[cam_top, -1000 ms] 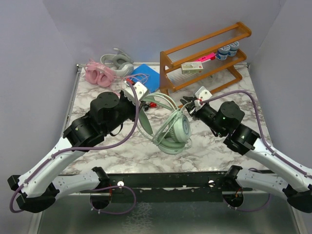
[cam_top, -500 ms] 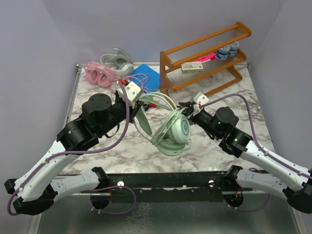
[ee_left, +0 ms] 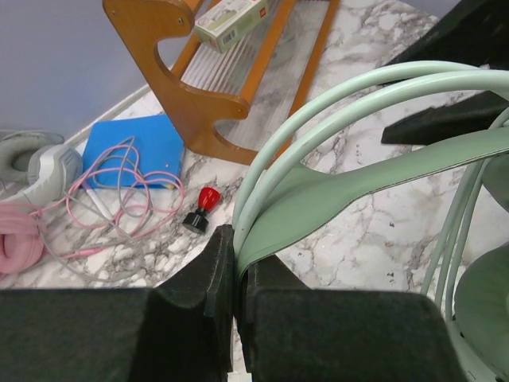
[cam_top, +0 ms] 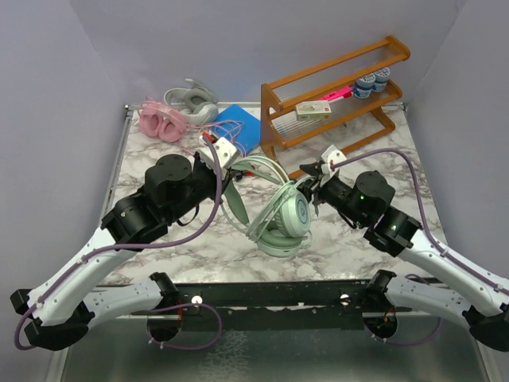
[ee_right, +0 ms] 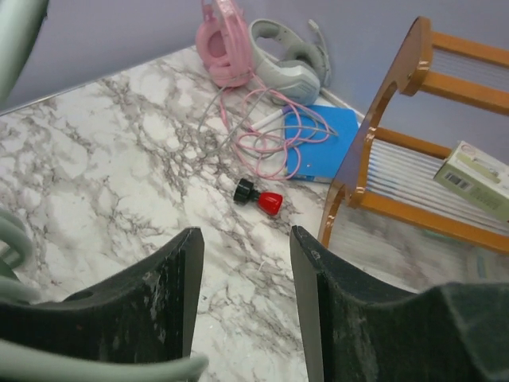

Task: Wrap the headphones
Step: Wrap the headphones cable around the headphones, then place the headphones at the center of the board.

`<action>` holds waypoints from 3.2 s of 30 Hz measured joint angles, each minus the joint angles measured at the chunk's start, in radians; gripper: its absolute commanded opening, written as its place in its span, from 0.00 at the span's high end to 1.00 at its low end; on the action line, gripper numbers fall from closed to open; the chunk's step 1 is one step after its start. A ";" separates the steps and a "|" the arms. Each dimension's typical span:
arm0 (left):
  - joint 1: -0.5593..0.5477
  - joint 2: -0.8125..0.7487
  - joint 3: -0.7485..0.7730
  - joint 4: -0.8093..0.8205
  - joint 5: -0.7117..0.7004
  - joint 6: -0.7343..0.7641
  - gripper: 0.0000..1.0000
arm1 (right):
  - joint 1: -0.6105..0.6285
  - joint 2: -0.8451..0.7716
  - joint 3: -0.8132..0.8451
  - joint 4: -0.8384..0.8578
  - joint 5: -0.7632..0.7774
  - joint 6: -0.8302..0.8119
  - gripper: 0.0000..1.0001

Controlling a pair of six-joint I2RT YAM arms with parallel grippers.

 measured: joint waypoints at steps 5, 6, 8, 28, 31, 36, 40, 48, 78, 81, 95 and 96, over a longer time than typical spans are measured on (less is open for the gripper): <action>0.000 0.021 -0.041 0.000 0.000 0.000 1.00 | -0.003 0.037 0.165 -0.192 0.035 0.014 0.40; 0.001 0.026 -0.048 0.000 0.000 0.000 1.00 | -0.005 0.052 0.200 -0.227 0.035 0.016 0.39; 0.011 0.036 -0.059 -0.001 0.000 -0.003 1.00 | -0.005 0.086 0.262 -0.309 0.035 0.021 0.40; 0.286 0.103 -0.136 -0.001 0.243 -0.055 1.00 | -0.183 0.347 0.338 -0.485 -0.069 0.076 0.43; 0.301 0.108 -0.145 -0.002 0.259 -0.070 1.00 | -0.183 0.371 0.333 -0.454 -0.116 0.079 0.37; 0.320 0.113 -0.151 -0.003 0.265 -0.091 1.00 | -0.183 0.368 0.291 -0.418 -0.156 0.077 0.37; 0.328 0.117 -0.151 -0.003 0.269 -0.099 1.00 | -0.183 0.349 0.254 -0.412 -0.164 0.071 0.39; 0.328 0.118 -0.150 -0.008 0.282 -0.108 1.00 | -0.183 0.219 0.068 -0.227 -0.203 0.082 0.34; 0.328 0.162 -0.083 -0.061 0.285 -0.115 1.00 | -0.189 -0.005 0.106 -0.393 -0.112 0.127 0.37; 0.328 0.162 -0.072 -0.061 0.287 -0.115 1.00 | -0.189 -0.007 0.106 -0.345 -0.107 0.125 0.38; 0.328 0.160 -0.057 -0.061 0.315 -0.117 1.00 | -0.189 0.075 0.092 -0.150 -0.195 0.124 0.52; 0.328 0.159 -0.056 -0.061 0.315 -0.117 1.00 | -0.189 0.075 0.089 -0.142 -0.200 0.124 0.53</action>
